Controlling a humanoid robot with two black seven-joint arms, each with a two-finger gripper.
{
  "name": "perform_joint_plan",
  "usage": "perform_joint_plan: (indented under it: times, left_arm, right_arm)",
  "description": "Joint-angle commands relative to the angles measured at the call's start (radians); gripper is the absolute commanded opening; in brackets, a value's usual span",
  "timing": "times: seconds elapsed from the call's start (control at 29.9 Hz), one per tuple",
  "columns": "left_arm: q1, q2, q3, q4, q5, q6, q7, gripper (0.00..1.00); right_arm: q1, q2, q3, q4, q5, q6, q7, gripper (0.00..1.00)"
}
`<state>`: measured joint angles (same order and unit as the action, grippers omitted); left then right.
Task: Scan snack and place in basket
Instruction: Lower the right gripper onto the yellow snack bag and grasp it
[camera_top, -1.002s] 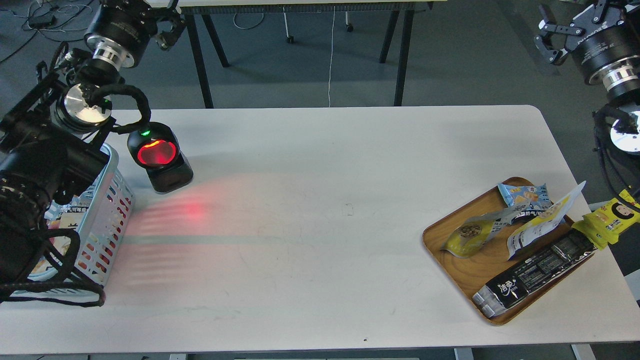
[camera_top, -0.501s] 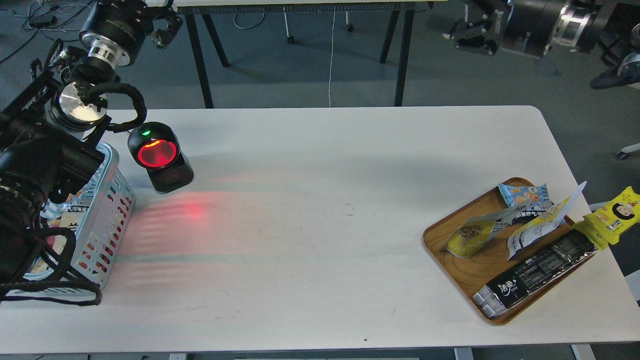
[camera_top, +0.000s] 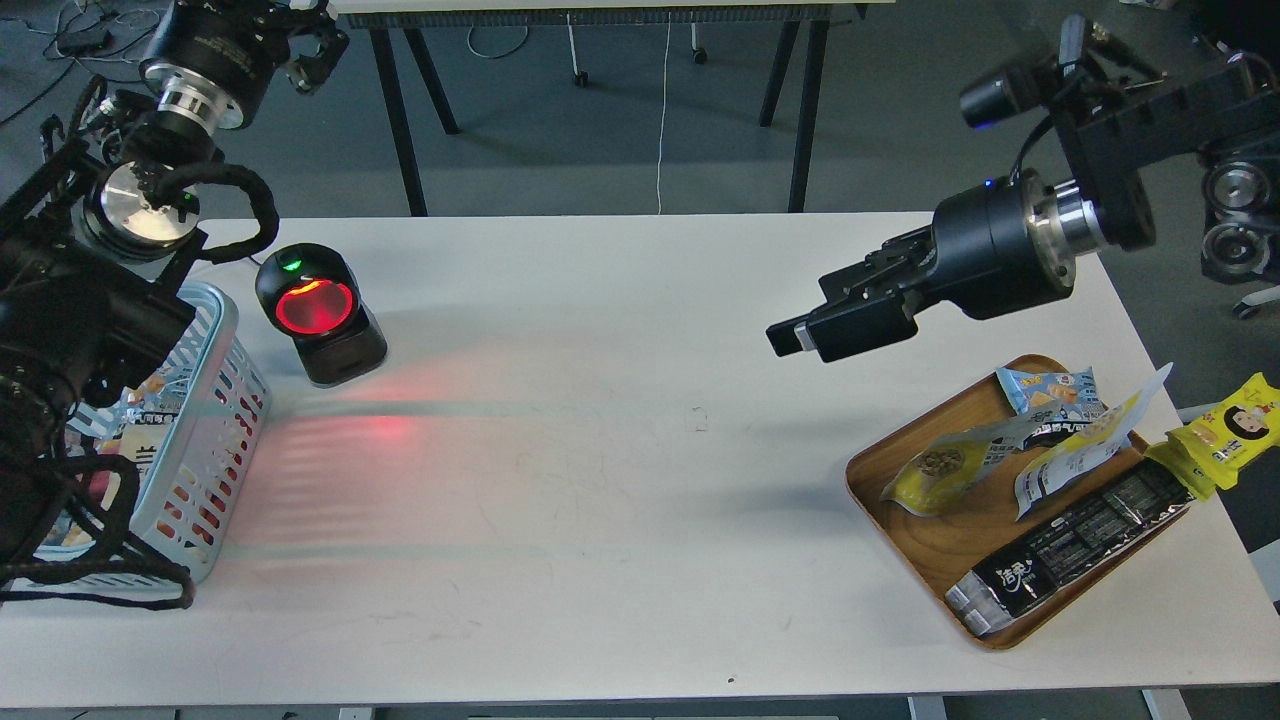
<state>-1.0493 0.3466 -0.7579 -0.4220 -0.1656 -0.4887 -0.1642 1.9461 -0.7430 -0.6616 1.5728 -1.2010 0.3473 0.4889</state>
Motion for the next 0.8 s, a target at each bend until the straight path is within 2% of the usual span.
perform_joint_plan:
  times: [0.0, 0.2, 0.37, 0.53, 0.77]
  left_arm:
    - [0.0, 0.0, 0.0, 0.0, 0.0, 0.0, 0.0, 1.0]
    - [0.002, 0.002, 0.0, 0.002, 0.001, 0.0, 0.0, 1.0]
    - [0.003, 0.002, 0.0, 0.002, 0.0, 0.0, 0.0, 1.0]
    - [0.003, 0.002, 0.0, 0.002, 0.0, 0.0, 0.0, 1.0]
    - [0.005, 0.002, 0.0, 0.002, 0.001, 0.0, 0.0, 1.0]
  right_arm:
    - [0.017, 0.001, -0.058, 0.036, -0.17, -0.018, 0.0, 0.76]
    - [0.017, -0.001, -0.2, 0.062, -0.454, -0.077, 0.0, 0.74]
    - [0.013, -0.003, -0.248, 0.058, -0.554, -0.1, 0.0, 0.74]
    - [-0.009, -0.009, -0.254, 0.046, -0.595, -0.1, 0.0, 0.62]
    - [-0.061, 0.002, -0.248, -0.048, -0.626, -0.1, 0.0, 0.48]
